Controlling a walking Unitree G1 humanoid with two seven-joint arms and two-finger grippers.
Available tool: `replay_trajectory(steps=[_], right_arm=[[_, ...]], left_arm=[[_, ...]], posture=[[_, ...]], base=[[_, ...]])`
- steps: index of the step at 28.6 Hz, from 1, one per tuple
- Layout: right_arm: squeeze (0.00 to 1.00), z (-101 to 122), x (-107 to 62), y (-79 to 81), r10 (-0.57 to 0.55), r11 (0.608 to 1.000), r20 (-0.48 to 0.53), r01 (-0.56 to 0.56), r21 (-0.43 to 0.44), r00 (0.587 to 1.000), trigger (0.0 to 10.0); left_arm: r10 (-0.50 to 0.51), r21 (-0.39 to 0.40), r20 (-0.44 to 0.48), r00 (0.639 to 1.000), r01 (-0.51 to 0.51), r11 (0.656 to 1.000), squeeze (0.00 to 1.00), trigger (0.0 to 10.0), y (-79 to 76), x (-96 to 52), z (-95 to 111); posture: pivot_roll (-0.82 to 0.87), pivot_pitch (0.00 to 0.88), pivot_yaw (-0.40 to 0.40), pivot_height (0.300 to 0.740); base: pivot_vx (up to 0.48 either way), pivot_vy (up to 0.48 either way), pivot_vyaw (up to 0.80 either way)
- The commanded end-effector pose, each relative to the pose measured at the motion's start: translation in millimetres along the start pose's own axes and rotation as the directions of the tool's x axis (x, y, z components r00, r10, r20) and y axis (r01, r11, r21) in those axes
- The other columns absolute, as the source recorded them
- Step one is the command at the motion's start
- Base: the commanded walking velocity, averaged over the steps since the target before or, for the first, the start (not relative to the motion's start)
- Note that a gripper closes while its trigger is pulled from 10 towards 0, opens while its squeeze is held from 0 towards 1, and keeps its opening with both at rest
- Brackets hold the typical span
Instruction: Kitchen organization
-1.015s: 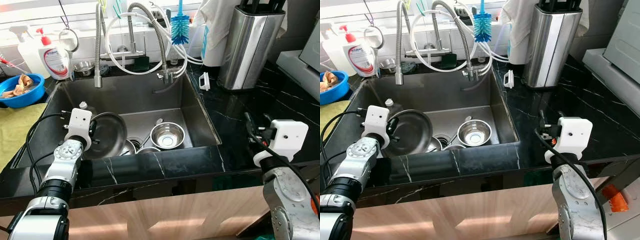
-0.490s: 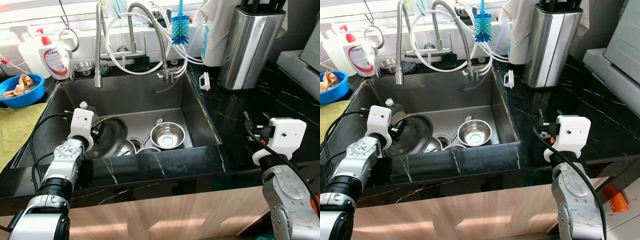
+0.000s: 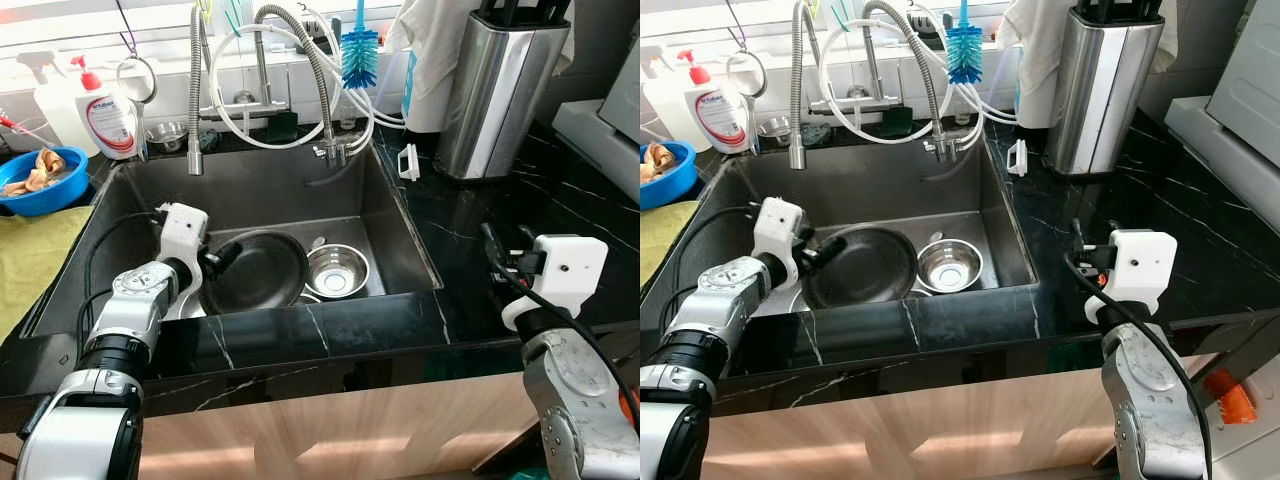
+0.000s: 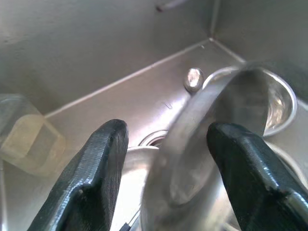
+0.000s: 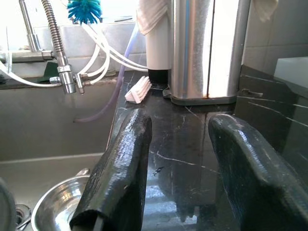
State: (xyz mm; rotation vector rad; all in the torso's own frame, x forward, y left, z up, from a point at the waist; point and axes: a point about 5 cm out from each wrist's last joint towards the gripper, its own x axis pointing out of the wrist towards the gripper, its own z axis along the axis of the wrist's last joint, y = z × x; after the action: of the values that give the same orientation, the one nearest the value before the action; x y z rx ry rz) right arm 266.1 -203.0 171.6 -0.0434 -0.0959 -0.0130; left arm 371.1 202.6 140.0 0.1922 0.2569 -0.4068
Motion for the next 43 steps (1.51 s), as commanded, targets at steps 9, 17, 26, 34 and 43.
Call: replay_trajectory(steps=[9,17,26,34,43], right_arm=[[0.0,-1,1.5,6.4,0.049,0.999,-0.019,-0.048,0.01,0.999,10.0],[0.0,10,0.1,1.8,-0.006,1.0,0.071,0.005,0.014,0.997,10.0],[0.0,13,-10.0,3.5,-0.039,0.999,0.13,0.035,0.031,0.991,10.0],[0.0,12,-10.1,3.1,-0.048,0.998,0.154,0.043,0.038,0.987,10.0],[0.0,13,-9.9,1.6,-0.054,0.998,0.164,0.05,0.027,0.985,10.0]], left_arm=[[-0.01,0.035,-0.047,0.999,0.012,0.999,0.0,10.0,8.8,-3.7,5],[0.131,-0.002,0.242,0.961,-0.135,0.991,0.0,10.0,15.2,-14.5,32],[0.278,-0.06,0.403,0.872,-0.278,0.959,0.0,10.0,19.3,-50.5,23],[0.486,-0.105,0.492,0.722,-0.505,0.857,0.0,10.0,26.5,-71.4,31],[0.436,-0.092,0.518,0.736,-0.459,0.884,0.0,10.0,4.6,-62.1,34]], posture=[[-0.06,0.0,0.053,0.74],[-0.06,0.0,0.052,0.74],[-0.06,0.0,0.049,0.74],[-0.06,0.0,0.041,0.74],[-0.07,0.0,0.046,0.74]], base=[[0.0,0.0,0.0],[0.0,0.0,0.0],[0.0,0.0,0.0],[0.0,0.0,0.0],[0.0,0.0,0.11]])
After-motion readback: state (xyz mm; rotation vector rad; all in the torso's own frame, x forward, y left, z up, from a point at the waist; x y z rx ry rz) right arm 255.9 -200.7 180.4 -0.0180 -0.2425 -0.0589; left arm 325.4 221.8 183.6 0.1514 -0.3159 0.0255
